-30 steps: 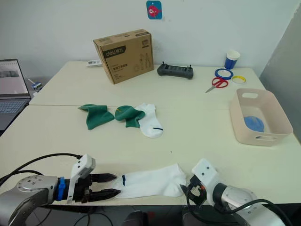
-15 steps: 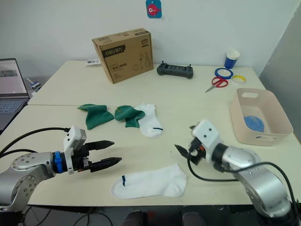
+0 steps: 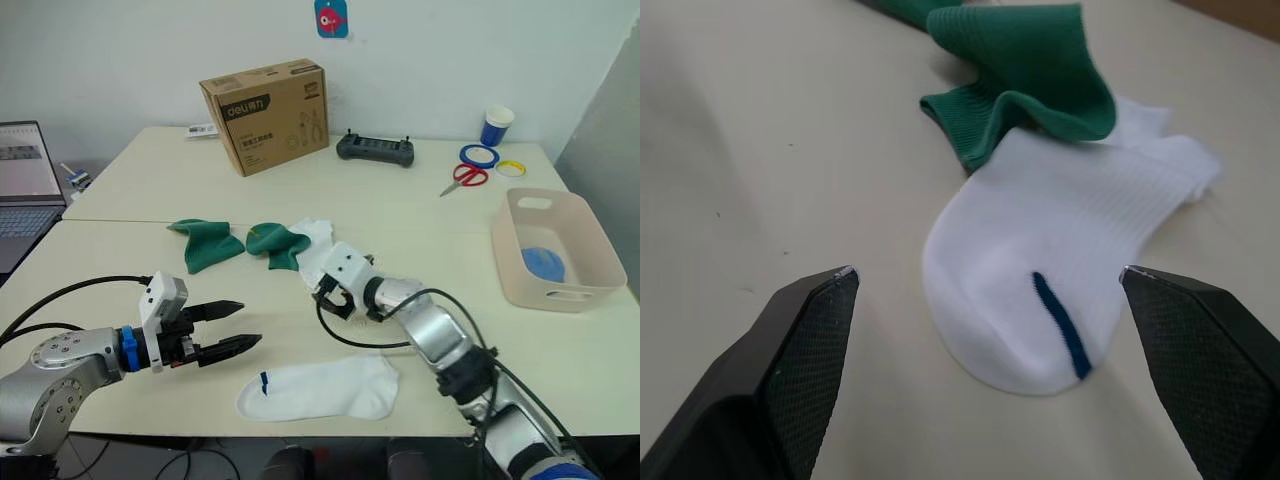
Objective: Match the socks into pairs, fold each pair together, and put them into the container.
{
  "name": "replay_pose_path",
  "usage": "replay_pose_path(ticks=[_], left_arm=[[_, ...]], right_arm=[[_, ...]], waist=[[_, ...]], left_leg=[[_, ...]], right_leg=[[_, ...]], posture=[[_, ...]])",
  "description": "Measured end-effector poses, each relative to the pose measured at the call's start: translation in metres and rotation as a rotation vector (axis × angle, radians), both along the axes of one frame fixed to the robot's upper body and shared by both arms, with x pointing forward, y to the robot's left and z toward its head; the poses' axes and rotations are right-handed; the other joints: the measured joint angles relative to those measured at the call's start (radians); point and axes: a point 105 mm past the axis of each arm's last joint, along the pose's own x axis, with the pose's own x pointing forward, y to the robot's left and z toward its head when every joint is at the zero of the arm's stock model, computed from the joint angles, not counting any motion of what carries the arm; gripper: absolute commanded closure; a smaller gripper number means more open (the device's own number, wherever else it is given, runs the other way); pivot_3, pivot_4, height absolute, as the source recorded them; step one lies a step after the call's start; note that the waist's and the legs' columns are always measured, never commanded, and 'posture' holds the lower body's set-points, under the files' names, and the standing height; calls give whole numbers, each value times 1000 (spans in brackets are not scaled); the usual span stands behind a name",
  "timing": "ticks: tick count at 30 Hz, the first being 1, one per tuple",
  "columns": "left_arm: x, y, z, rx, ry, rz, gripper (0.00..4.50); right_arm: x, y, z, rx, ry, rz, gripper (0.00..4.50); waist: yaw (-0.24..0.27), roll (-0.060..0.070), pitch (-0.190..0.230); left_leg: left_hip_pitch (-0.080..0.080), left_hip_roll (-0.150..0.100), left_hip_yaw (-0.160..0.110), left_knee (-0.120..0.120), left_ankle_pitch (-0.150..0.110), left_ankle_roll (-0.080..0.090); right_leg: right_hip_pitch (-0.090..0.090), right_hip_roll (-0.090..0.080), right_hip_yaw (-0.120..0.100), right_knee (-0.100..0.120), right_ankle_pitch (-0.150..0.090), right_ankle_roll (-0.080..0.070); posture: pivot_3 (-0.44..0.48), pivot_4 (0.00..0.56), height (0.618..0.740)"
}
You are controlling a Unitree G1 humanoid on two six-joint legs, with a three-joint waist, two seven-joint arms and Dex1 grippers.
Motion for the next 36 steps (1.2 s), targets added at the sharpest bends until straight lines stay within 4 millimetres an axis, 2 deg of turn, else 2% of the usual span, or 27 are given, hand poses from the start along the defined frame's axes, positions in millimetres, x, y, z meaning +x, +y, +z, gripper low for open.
replay_pose_path(ticks=[3, 7, 14, 18, 22, 27, 31, 32, 36], left_arm=[[-2, -1, -1, 2, 2, 0, 0], [-1, 0, -1, 6, -1, 13, 0], [0, 0, -1, 9, -7, 15, 0], [3, -2, 2, 11, -29, 8, 0], [7, -5, 2, 14, -32, -4, 0], [11, -4, -1, 25, -27, 2, 0], [11, -4, -1, 30, -34, -3, 0], [11, -5, -1, 31, -33, -5, 0], [10, -11, -1, 28, -31, -42, 0]], right_arm=[[7, 5, -15, -36, 14, -1, 541], [14, 11, -19, -23, 31, -6, 1954], [16, 3, -19, -52, 14, -1, 4478], [10, -9, -13, -88, -16, 29, 4478], [-8, -23, -8, -118, -22, 84, 4478], [-38, -68, -8, -213, -3, 140, 4478], [-56, -118, -15, -350, 33, 140, 4478], [-56, -125, -12, -363, 28, 130, 4478], [-58, -134, 2, -418, -68, 172, 4478]], waist=[[0, 0, 0], [-1, 0, 0], [1, 1, 0], [1, 1, 0], [1, 1, 1], [6, 1, 1], [8, 1, 1], [5, 1, 1], [-5, 1, 1]], left_leg=[[0, 0, 0, 0, 0, 0], [0, 0, 0, 0, 0, 0], [0, 0, 0, 0, 0, 0], [0, 0, 0, 0, 0, 0], [0, 0, -1, 0, 0, 0], [0, -1, 0, 0, 0, 0], [0, -1, 0, 0, 0, 0], [0, -1, 0, 0, 0, 0], [2, 0, 1, 0, 0, 0]], right_leg=[[0, 0, 0, 0, 0, 0], [0, 0, 0, 1, 0, 0], [0, 0, 0, 1, 0, 0], [0, 0, 0, 1, 0, 0], [0, 0, -1, 1, 0, 0], [0, 0, 0, -1, 0, 0], [1, -1, 0, -1, 0, 0], [1, -1, 0, -1, 0, 1], [1, 0, 1, 0, 0, 0]], posture=[[0, 150, 723], [0, 150, 723], [0, 150, 723], [0, 150, 723], [0, 150, 723], [0, 150, 723], [0, 150, 723], [0, 150, 723], [0, 150, 723]])
